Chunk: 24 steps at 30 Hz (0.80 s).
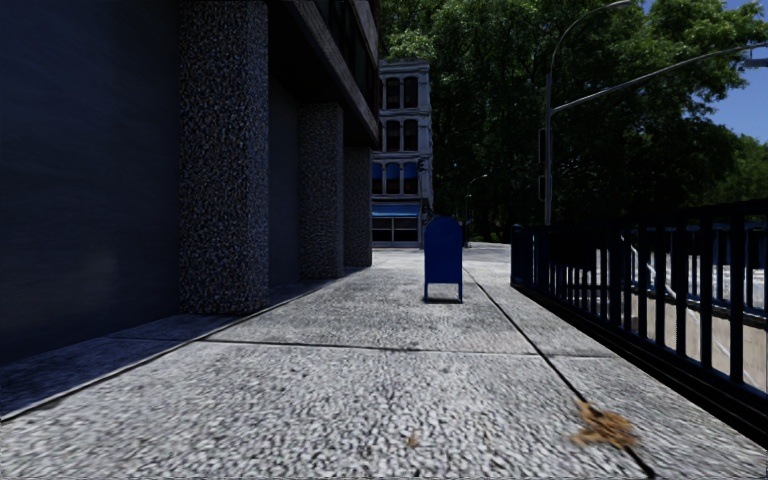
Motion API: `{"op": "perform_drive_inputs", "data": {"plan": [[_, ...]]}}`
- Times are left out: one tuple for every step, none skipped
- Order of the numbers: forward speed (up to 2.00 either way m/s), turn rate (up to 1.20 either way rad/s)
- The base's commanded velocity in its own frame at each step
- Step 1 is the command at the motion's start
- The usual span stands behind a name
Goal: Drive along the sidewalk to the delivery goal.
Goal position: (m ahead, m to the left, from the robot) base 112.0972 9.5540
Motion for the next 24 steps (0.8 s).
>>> {"op": "perform_drive_inputs", "data": {"plan": [[2.00,0.00],[2.00,0.00],[2.00,0.00],[2.00,0.00],[2.00,0.00],[2.00,0.00],[2.00,0.00],[2.00,0.00],[2.00,0.00],[2.00,0.00],[2.00,0.00],[2.00,0.00],[2.00,0.00],[2.00,0.00],[2.00,0.00],[2.00,0.00],[2.00,0.00],[2.00,0.00],[2.00,0.00],[2.00,0.00],[2.00,0.00],[2.00,0.00],[2.00,0.00],[2.00,0.00]]}}
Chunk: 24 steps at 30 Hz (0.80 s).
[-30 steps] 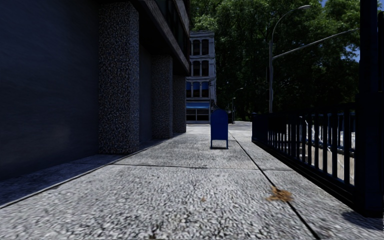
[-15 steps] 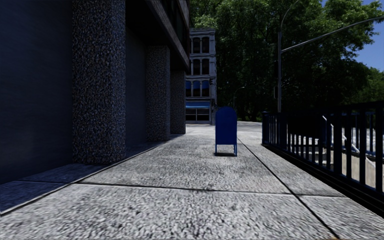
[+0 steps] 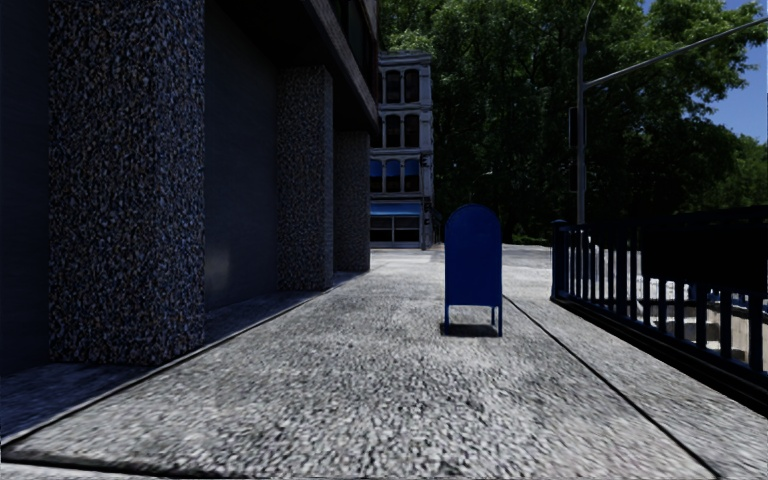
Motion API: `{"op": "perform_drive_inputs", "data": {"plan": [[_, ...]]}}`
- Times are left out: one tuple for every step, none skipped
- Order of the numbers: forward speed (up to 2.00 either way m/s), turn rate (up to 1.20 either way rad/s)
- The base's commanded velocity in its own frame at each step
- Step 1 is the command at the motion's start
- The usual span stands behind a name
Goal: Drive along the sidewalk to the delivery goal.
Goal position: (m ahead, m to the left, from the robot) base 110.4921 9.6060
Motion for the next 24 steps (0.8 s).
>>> {"op": "perform_drive_inputs", "data": {"plan": [[2.00,0.00],[2.00,0.00],[2.00,0.00],[2.00,0.00],[2.00,0.00],[2.00,0.00],[2.00,0.00],[2.00,0.00],[2.00,0.00],[2.00,0.00],[2.00,0.00],[2.00,0.00],[2.00,0.00],[2.00,0.00],[2.00,0.00],[2.00,0.00],[2.00,0.00],[2.00,0.00],[2.00,0.00],[2.00,0.00],[2.00,0.00],[2.00,0.00],[2.00,0.00],[2.00,0.00]]}}
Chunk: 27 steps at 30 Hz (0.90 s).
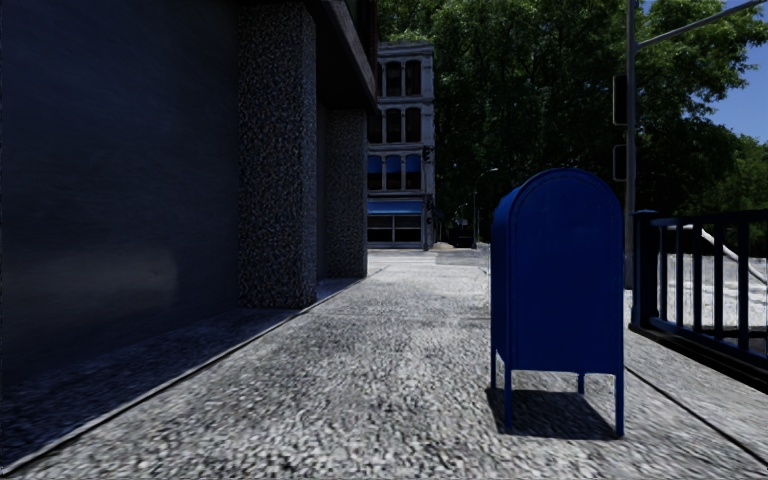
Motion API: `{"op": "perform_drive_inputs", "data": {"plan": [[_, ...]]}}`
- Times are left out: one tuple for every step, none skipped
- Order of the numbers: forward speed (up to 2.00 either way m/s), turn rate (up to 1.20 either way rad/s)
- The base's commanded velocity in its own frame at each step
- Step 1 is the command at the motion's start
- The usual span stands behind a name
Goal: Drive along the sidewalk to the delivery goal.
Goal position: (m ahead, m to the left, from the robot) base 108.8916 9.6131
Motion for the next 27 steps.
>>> {"op": "perform_drive_inputs", "data": {"plan": [[2.00,0.00],[2.00,0.00],[2.00,0.00],[2.00,0.00],[2.00,0.00],[2.00,0.00],[2.00,0.00],[2.00,0.00],[2.00,0.00],[2.00,0.00],[2.00,0.00],[2.00,0.00],[2.00,0.00],[2.00,0.00],[2.00,0.00],[2.00,0.00],[2.00,0.00],[2.00,0.00],[2.00,0.00],[2.00,0.00],[2.00,0.00],[2.00,0.00],[2.00,0.00],[2.00,0.00],[2.00,0.00],[2.00,0.00],[2.00,0.00]]}}
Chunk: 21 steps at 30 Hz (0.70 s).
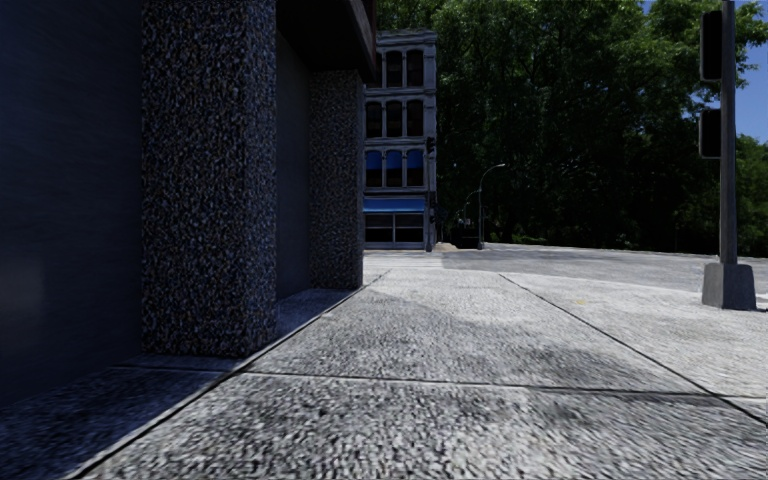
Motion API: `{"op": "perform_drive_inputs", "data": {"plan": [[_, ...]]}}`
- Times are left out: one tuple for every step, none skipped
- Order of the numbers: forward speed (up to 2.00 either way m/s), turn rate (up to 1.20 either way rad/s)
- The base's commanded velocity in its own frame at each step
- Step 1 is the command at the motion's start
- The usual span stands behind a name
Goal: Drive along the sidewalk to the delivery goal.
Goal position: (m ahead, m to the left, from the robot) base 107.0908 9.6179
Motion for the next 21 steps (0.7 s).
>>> {"op": "perform_drive_inputs", "data": {"plan": [[2.00,0.00],[2.00,0.00],[2.00,0.00],[2.00,0.00],[2.00,0.00],[2.00,-0.02],[2.00,-0.16],[2.00,-0.22],[2.00,-0.22],[2.00,-0.24],[2.00,-0.26],[2.00,-0.33],[2.00,-0.37],[2.00,-0.37],[2.00,-0.39],[2.00,-0.39],[2.00,-0.39],[2.00,-0.39],[2.00,-0.39],[2.00,-0.39],[2.00,-0.39]]}}
